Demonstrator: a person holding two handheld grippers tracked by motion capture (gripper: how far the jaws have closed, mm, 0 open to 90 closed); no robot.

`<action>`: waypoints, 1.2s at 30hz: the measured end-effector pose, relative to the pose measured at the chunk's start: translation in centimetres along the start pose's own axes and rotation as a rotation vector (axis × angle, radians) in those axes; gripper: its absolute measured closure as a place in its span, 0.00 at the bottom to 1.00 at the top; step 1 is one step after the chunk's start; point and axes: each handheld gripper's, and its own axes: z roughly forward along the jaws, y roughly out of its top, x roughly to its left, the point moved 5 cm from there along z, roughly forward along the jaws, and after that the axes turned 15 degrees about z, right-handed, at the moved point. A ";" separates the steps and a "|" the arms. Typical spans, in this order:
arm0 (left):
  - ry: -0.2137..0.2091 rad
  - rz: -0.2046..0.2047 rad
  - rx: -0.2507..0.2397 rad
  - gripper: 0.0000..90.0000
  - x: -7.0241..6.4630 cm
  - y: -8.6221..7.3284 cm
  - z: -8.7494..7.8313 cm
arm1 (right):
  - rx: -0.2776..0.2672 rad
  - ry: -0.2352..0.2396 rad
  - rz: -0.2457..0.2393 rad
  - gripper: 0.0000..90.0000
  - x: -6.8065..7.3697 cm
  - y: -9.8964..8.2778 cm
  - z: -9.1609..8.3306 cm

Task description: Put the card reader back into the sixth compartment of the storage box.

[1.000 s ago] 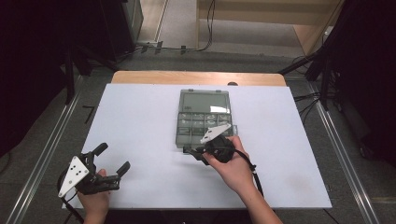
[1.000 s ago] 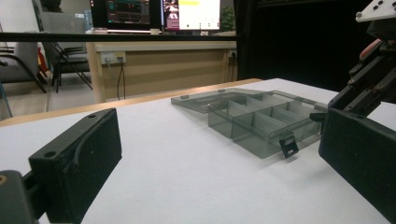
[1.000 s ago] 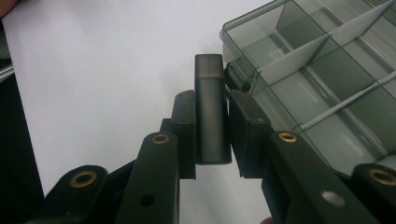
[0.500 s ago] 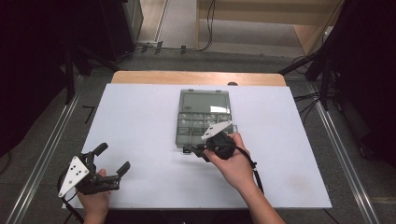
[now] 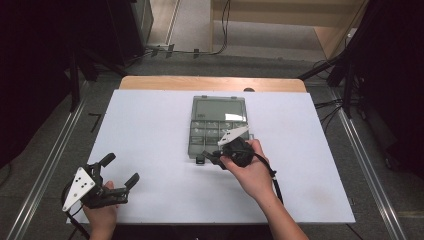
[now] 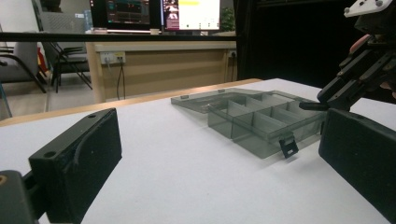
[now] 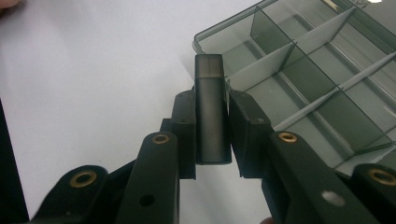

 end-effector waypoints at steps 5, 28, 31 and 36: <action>0.000 0.000 0.000 0.00 0.0 0.0 0.0 | -0.002 -0.004 0.008 0.79 -0.2 0.2 0.0; 0.000 -0.001 -0.002 0.00 0.0 0.0 0.0 | -0.007 -0.015 0.032 0.79 -1.1 1.2 0.3; 0.000 -0.001 -0.001 0.00 0.0 0.0 0.0 | -0.008 -0.018 0.034 0.79 -1.2 1.3 0.4; -0.001 -0.001 -0.001 0.00 0.0 0.0 0.0 | -0.011 -0.026 0.044 0.79 -1.5 1.7 0.6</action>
